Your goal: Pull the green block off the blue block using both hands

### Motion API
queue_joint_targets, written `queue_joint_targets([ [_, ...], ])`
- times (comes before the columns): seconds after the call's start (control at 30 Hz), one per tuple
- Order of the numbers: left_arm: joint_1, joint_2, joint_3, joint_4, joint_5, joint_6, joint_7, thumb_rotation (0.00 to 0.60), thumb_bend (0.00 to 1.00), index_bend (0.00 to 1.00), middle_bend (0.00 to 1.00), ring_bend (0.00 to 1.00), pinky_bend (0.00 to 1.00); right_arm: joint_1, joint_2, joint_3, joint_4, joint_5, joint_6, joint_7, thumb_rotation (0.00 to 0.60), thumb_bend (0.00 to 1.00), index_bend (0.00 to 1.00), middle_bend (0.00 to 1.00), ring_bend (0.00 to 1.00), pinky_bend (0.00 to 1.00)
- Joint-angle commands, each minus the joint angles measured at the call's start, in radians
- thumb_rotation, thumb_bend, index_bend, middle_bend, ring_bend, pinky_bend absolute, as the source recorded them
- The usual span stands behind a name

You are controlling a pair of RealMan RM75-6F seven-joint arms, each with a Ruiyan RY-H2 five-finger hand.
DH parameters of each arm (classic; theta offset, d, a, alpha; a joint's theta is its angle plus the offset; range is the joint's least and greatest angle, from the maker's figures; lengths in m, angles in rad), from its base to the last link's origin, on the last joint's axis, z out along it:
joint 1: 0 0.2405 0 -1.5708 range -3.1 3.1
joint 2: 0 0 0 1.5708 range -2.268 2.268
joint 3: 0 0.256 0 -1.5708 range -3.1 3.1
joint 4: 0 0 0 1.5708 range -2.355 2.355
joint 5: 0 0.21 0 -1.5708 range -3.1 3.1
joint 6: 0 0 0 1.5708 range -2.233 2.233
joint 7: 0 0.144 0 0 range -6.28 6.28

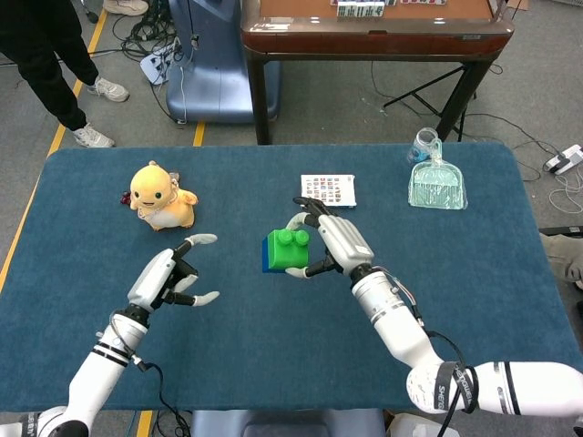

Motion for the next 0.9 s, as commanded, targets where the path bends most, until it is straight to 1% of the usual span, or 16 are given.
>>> queue_joint_targets([
  [0.03,-0.040,-0.023,-0.024,0.001,-0.060,-0.045,-0.046,0.600,0.05,0.25,1.00,1.00,1.00,0.014,-0.011,0.002,-0.004,0.003,0.008,0.005,0.600,0.15,0.64,0.09,0.00,0.09],
  [0.3,-0.079,-0.056,-0.050,0.021,-0.115,-0.066,-0.104,0.600,0.05,0.26,1.00,1.00,1.00,0.046,-0.026,0.001,-0.009,0.018,0.023,0.008,0.600,0.15,0.64,0.09,0.00,0.09],
  [0.53,-0.094,-0.070,-0.040,0.026,-0.113,-0.052,-0.095,0.600,0.05,0.29,1.00,1.00,1.00,0.065,-0.033,-0.006,-0.009,0.021,0.017,0.020,0.600,0.15,0.65,0.09,0.00,0.09],
  [0.9,-0.115,-0.091,-0.026,0.025,-0.119,-0.039,-0.080,0.600,0.05,0.30,1.00,1.00,1.00,0.089,-0.060,-0.011,0.001,0.013,0.026,0.041,0.600,0.15,0.65,0.09,0.00,0.09],
])
